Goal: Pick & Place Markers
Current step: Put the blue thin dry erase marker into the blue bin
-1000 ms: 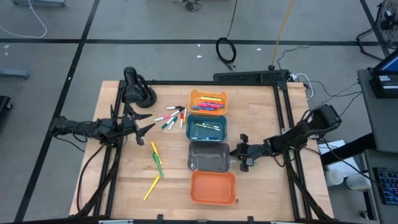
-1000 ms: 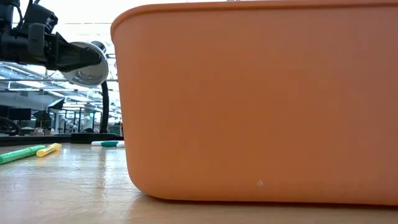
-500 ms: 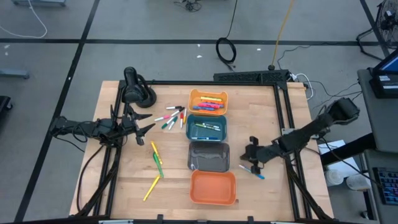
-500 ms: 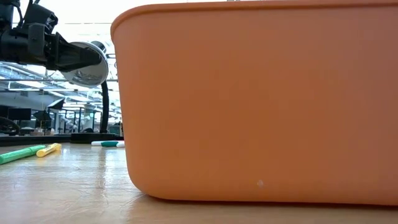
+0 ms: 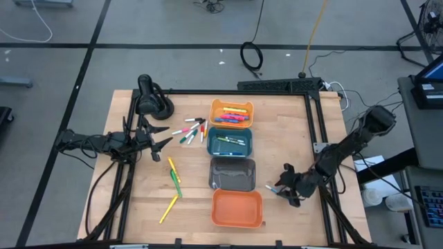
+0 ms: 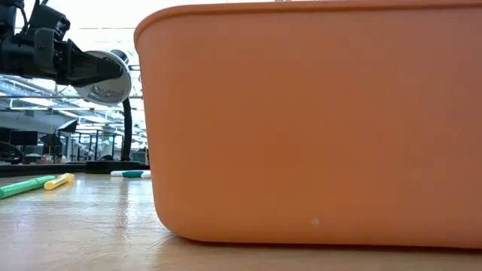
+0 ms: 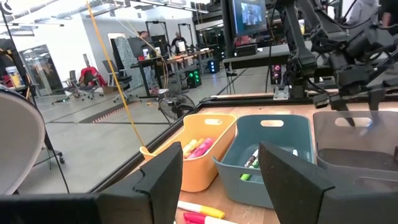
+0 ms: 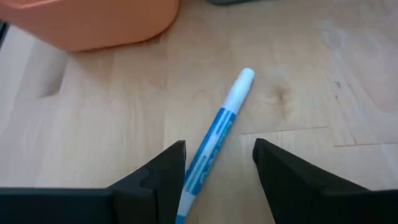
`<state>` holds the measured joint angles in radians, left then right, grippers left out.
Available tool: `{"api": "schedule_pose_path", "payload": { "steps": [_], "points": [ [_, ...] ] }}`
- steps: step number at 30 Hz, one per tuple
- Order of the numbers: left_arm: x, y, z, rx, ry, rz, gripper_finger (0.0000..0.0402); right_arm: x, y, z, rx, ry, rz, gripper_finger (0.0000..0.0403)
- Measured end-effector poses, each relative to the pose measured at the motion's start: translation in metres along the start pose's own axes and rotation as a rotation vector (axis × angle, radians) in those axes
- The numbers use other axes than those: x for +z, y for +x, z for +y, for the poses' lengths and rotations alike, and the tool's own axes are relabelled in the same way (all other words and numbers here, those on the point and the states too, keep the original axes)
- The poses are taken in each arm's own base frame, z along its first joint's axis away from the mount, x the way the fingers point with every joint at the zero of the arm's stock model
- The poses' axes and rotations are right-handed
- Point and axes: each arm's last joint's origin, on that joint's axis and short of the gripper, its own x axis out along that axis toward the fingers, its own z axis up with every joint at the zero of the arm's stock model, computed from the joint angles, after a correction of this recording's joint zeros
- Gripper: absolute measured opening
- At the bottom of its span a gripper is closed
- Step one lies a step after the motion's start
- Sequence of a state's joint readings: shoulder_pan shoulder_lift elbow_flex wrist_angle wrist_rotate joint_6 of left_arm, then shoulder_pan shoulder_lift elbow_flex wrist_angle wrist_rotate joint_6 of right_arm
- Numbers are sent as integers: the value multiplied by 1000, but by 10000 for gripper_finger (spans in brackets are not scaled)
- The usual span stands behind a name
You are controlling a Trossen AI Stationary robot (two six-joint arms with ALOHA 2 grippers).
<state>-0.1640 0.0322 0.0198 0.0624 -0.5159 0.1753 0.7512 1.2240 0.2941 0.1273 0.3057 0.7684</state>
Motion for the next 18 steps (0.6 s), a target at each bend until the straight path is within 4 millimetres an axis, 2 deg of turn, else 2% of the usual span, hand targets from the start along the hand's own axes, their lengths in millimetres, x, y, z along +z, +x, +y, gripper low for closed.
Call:
{"api": "schedule_pose_path", "payload": {
  "steps": [9, 18],
  "points": [
    [0, 0, 0, 0, 0, 0, 214, -21, 13, -13, -191, -83, 139, 151],
    [0, 0, 0, 0, 0, 0, 214, -25, 11, -20, -306, -71, 133, 114]
  ]
}}
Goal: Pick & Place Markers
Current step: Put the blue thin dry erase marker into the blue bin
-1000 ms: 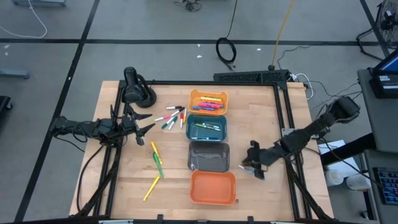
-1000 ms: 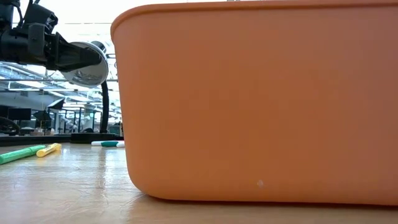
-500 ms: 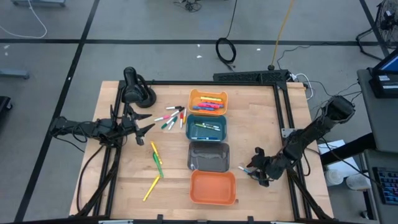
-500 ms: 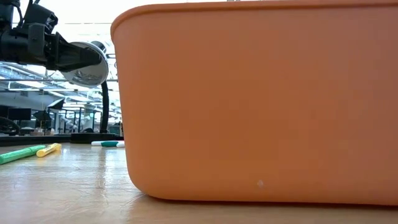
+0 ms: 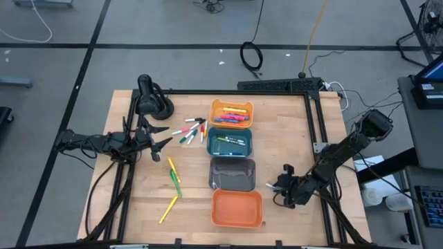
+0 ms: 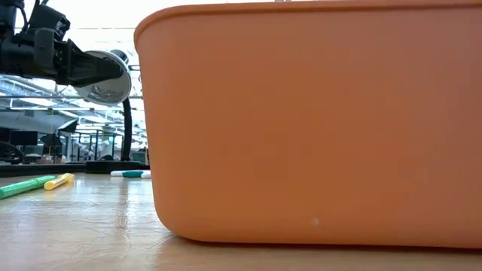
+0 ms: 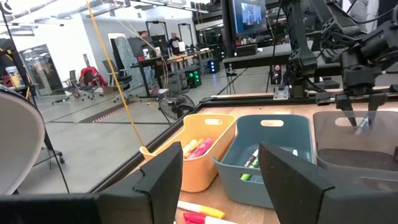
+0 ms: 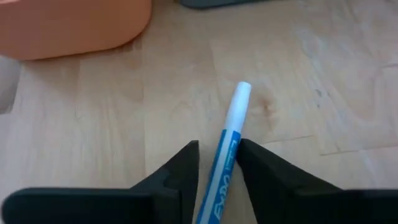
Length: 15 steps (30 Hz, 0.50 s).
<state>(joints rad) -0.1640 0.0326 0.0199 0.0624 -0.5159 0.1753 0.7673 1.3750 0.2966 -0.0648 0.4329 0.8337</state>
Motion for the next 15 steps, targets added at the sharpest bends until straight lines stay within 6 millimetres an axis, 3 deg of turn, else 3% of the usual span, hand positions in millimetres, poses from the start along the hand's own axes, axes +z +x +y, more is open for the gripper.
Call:
{"api": "schedule_pose_path", "payload": {
  "steps": [11, 15],
  "points": [
    [0, 0, 0, 0, 0, 0, 214, 2, 2, -4, -44, 85, -26, 20],
    [0, 0, 0, 0, 0, 0, 214, 3, 2, -5, -62, 69, -60, 18]
  ]
}}
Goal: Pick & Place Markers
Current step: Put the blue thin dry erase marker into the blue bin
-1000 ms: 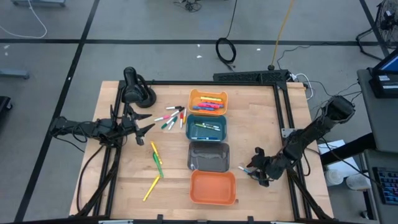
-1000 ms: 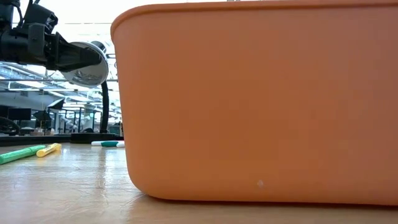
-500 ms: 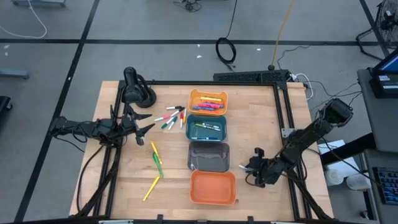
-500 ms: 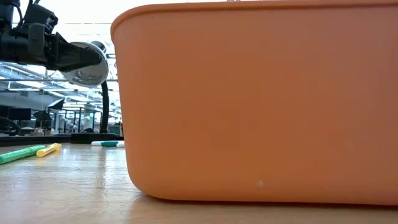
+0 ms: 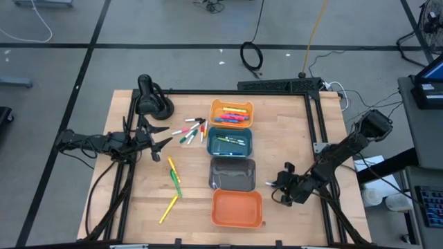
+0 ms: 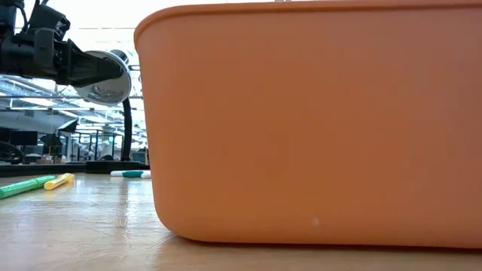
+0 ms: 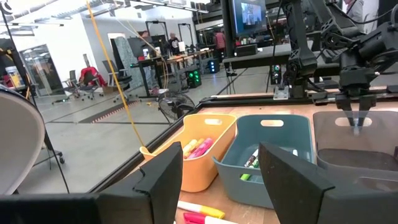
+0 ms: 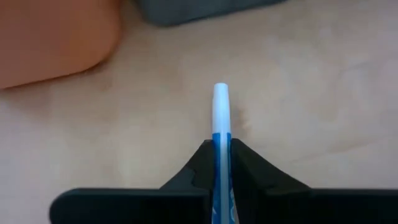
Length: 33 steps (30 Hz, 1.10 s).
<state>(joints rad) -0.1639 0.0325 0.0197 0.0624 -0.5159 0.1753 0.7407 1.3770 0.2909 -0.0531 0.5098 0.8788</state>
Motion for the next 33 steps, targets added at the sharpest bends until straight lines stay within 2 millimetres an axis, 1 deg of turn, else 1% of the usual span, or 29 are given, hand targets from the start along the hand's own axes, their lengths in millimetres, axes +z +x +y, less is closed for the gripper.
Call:
{"api": "schedule_pose_path", "payload": {
  "steps": [3, 5, 8, 11, 14, 17, 20, 22, 24, 26, 29, 31, 33],
  "points": [
    [0, 0, 0, 0, 0, 0, 214, 7, -3, 0, -15, -46, -85, 24],
    [0, 0, 0, 0, 0, 0, 214, 16, -9, 1, -2, -68, -133, 29],
    [0, 0, 0, 0, 0, -1, 214, 25, -17, -3, -19, -116, -179, 26],
    [0, 0, 0, 0, 0, 0, 214, 44, -30, -4, -2, -108, -292, 18],
    [0, 0, 0, 0, 0, 0, 214, 58, -40, -10, -28, -125, -373, 18],
    [0, 0, 0, 0, 0, 0, 214, 82, -57, -13, -47, -144, -474, 21],
    [0, 0, 0, 0, 0, 0, 214, 110, -73, -18, -78, -167, -587, 21],
    [0, 0, 0, 0, 0, 0, 214, 130, -84, -19, -79, -172, -711, 20],
    [0, 0, 0, 0, 0, 0, 214, 148, -92, -20, -38, -199, -862, 20],
    [0, 0, 0, 0, 0, 0, 214, 160, -93, -22, -8, -250, -967, 20],
    [0, 0, 0, 0, 0, 0, 214, 174, -86, -26, 25, -298, -1076, 20],
    [0, 0, 0, 0, 0, 0, 214, 183, -80, -32, -2, -273, -1135, 20],
    [0, 0, 0, 0, 0, 0, 214, 194, -70, -38, -38, -231, -1139, 20]
  ]
}}
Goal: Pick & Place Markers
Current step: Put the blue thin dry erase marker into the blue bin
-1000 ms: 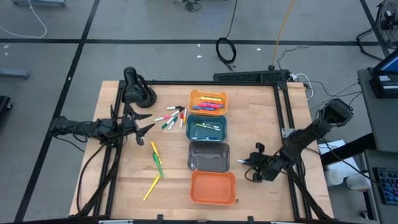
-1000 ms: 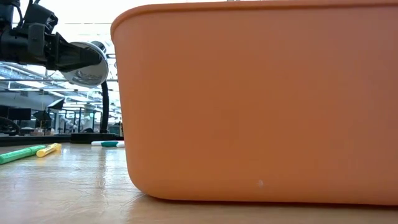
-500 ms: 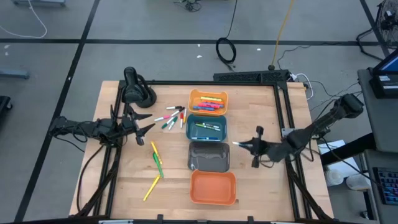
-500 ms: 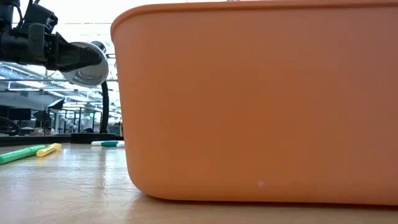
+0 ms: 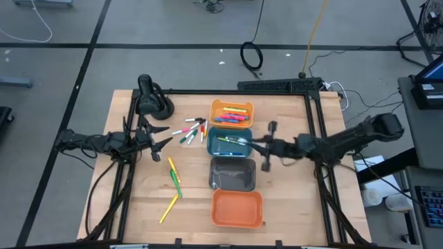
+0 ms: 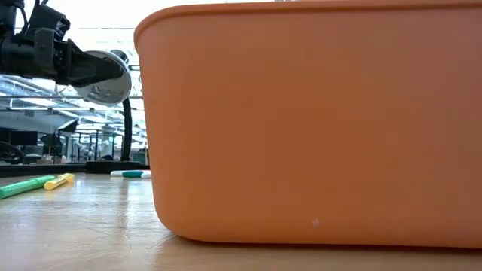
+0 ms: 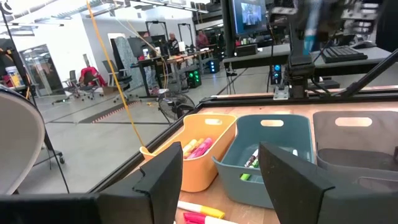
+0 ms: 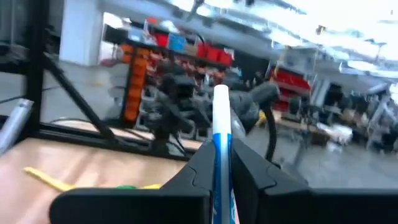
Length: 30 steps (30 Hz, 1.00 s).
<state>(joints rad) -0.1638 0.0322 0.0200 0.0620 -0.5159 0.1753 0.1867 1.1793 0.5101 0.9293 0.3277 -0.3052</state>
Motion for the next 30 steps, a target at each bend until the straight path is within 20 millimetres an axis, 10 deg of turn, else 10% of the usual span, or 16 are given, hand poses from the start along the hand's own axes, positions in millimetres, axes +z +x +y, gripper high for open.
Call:
{"api": "schedule_pose_path", "payload": {
  "steps": [11, 20, 30],
  "points": [
    [0, 0, 0, 0, 0, 0, 214, -5, 100, -16, 176, -64, 511, 20],
    [0, 0, 0, 0, 0, 0, 214, -87, 109, -14, 131, -31, 614, 20],
    [0, 0, 0, 0, 0, 0, 214, -110, 84, -14, 96, 82, 764, 20]
  ]
}}
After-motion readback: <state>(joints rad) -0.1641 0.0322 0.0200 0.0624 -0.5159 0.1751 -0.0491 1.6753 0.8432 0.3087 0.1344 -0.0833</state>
